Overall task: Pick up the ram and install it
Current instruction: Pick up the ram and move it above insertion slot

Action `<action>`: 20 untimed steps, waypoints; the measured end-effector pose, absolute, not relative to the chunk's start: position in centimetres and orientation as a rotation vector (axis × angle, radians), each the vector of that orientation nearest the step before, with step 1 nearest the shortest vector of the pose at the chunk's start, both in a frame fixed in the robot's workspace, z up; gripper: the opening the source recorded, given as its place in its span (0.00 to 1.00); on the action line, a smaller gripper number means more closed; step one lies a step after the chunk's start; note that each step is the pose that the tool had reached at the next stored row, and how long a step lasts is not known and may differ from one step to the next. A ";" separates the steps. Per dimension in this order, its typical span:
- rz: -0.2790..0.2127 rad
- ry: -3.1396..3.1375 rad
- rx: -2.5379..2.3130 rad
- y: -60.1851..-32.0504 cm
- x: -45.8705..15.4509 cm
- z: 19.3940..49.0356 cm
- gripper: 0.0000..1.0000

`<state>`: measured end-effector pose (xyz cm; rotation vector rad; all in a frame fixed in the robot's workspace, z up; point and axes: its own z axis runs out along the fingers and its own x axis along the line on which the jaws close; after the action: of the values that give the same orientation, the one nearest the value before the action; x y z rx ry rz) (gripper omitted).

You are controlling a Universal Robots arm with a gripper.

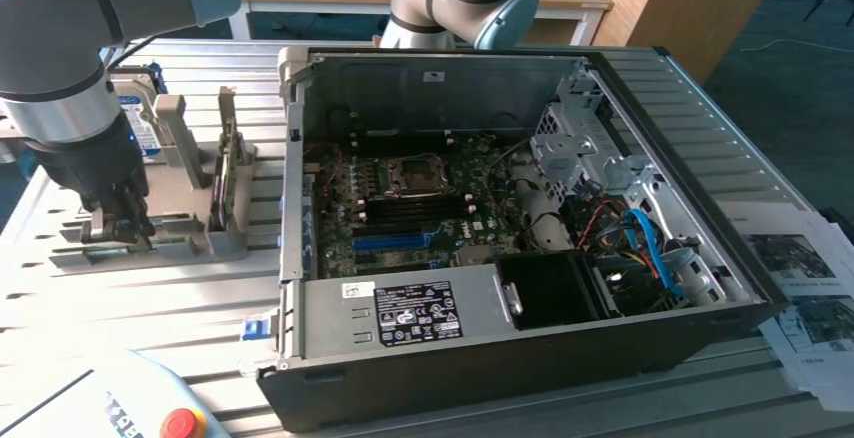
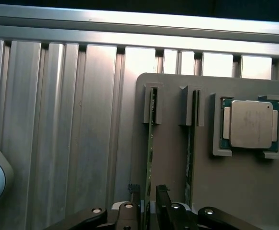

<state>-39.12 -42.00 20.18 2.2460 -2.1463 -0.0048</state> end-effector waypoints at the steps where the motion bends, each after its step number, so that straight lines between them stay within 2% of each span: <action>1: -0.004 -2.147 2.246 -42.0 -39.1 20.2 0.27; 20: 0.000 -2.148 2.248 -41.9 -39.5 20.2 0.27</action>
<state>-39.46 -41.90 20.19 2.2479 -2.1482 -0.0003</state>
